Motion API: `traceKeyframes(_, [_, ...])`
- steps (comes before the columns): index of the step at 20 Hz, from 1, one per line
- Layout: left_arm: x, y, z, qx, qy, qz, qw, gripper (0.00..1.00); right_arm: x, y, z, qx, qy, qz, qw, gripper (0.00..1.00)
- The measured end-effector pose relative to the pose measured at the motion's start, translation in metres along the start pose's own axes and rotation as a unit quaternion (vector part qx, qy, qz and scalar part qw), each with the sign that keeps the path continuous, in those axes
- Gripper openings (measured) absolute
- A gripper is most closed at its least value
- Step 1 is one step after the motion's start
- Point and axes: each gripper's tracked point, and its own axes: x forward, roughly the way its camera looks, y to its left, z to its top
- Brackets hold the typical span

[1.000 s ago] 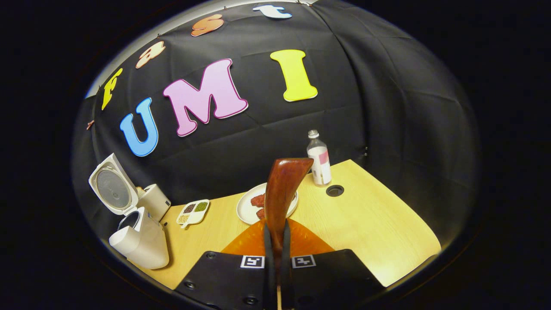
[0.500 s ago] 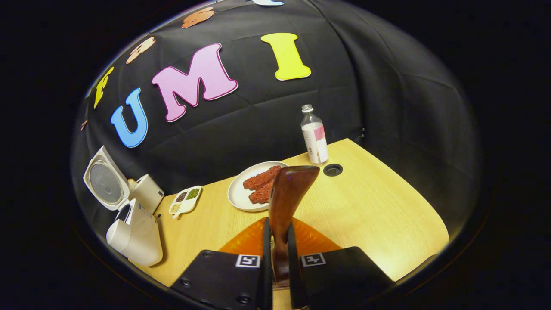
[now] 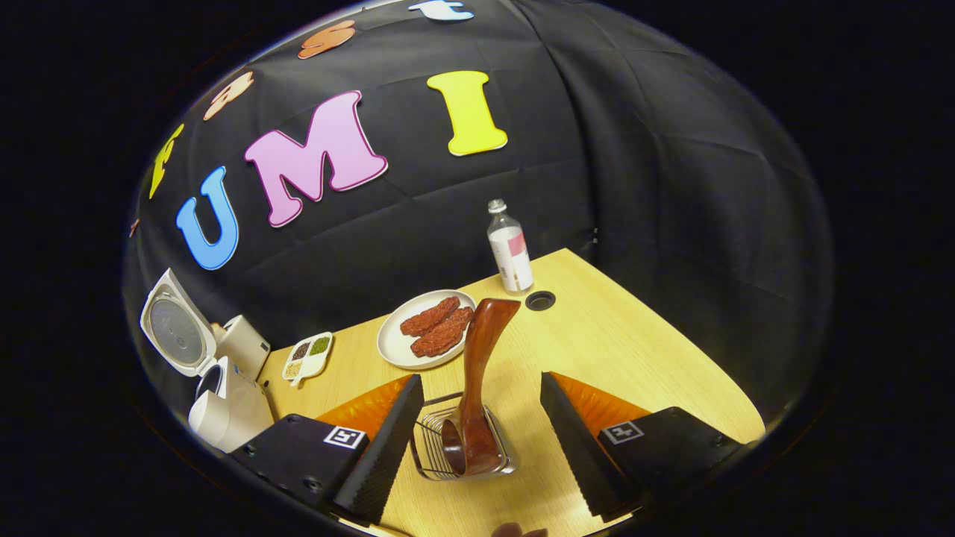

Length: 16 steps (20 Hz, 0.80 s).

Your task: Close the left gripper, press the button to open the rice cooker; take a wooden spoon from the chopstick holder with the right hand, scoop a spoonful of rice and pour it into the rice cooker, then put the wooden spoon back into the chopstick holder.

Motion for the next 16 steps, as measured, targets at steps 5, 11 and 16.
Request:
traceKeyframes(5, [0.021, 0.015, 0.046, -0.005, -0.046, 0.014, 0.999, 0.94, -0.08, 0.019, 0.027, 0.001, -0.056, 0.006, 0.998, 0.99])
traceKeyframes(11, [0.056, 0.05, 0.146, 0.018, -0.138, 0.051, 0.989, 0.95, -0.166, 0.082, 0.0, -0.055, -0.054, 0.059, 0.995, 0.98])
traceKeyframes(16, [0.101, 0.093, 0.211, 0.031, -0.17, 0.102, 0.98, 0.94, -0.208, 0.117, -0.032, -0.096, -0.039, 0.088, 0.991, 0.98])
